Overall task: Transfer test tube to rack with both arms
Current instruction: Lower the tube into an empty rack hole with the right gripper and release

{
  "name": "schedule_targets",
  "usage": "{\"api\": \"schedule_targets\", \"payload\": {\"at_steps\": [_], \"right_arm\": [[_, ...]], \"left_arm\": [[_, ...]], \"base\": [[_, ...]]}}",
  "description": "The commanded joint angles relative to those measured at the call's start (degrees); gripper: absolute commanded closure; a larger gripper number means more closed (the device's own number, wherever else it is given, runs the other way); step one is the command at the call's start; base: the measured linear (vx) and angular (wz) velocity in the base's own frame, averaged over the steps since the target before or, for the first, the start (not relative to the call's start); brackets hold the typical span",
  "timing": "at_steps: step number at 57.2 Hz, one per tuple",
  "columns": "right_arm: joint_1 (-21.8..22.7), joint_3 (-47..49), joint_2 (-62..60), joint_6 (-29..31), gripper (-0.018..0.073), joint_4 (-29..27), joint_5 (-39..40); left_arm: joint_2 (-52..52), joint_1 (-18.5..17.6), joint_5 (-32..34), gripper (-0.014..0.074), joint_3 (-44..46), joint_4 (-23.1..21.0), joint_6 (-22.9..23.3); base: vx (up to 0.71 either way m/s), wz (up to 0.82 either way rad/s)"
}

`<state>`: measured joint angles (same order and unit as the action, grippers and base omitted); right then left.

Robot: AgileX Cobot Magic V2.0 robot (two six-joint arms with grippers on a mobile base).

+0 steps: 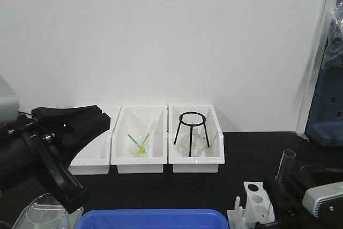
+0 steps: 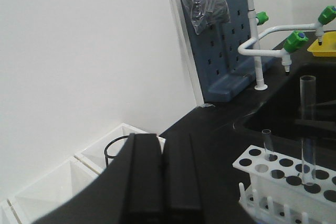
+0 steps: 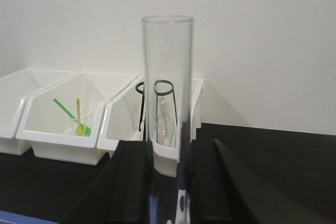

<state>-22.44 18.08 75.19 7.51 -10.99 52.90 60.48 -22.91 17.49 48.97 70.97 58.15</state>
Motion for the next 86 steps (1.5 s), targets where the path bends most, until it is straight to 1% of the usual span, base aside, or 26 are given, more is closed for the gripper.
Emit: {"api": "schedule_targets", "payload": {"at_steps": [1, 12, 16, 22, 44, 66, 77, 86], "right_arm": [[0.65, 1.27, -1.58, 1.59, 0.0567, 1.04, 6.17], [2.43, 1.27, -0.69, 1.58, 0.0567, 1.32, 6.15], [2.43, 1.27, 0.37, 0.85, 0.0567, 1.43, 7.24], [2.43, 1.27, 0.93, -1.06, 0.0567, 3.01, 8.69], [2.43, 3.57, 6.04, -1.06, 0.0567, 4.00, 10.31], [2.43, 3.57, 12.94, -1.14, 0.0567, 4.00, 11.08], [2.43, 3.11, 18.21, -1.33, 0.0567, 4.26, 14.18], [2.43, 2.41, 20.83, -2.89, 0.0567, 4.26, 17.07]], "left_arm": [[-1.41, -0.03, 1.20, 0.0605, 1.53, -1.82, 0.54], [-1.41, -0.03, 1.71, 0.0604, 1.53, -1.82, 0.54], [-1.41, -0.03, 1.92, 0.0605, 1.53, -1.82, 0.54], [-1.41, -0.03, 1.83, 0.0605, 1.53, -1.82, 0.54], [-1.41, -0.03, 1.84, 0.0603, 1.53, -1.82, 0.54], [-1.41, -0.03, 1.84, 0.0603, 1.53, -1.82, 0.59], [-1.41, -0.03, 1.84, 0.0603, 1.53, -1.82, 0.59], [-1.41, -0.03, 1.68, 0.0603, 1.53, -1.82, 0.53]], "base": [[0.00, 0.00], [0.00, 0.00], [0.00, 0.00], [0.00, 0.00], [0.00, 0.00], [0.00, 0.00], [0.00, 0.00], [0.00, 0.00]]}}
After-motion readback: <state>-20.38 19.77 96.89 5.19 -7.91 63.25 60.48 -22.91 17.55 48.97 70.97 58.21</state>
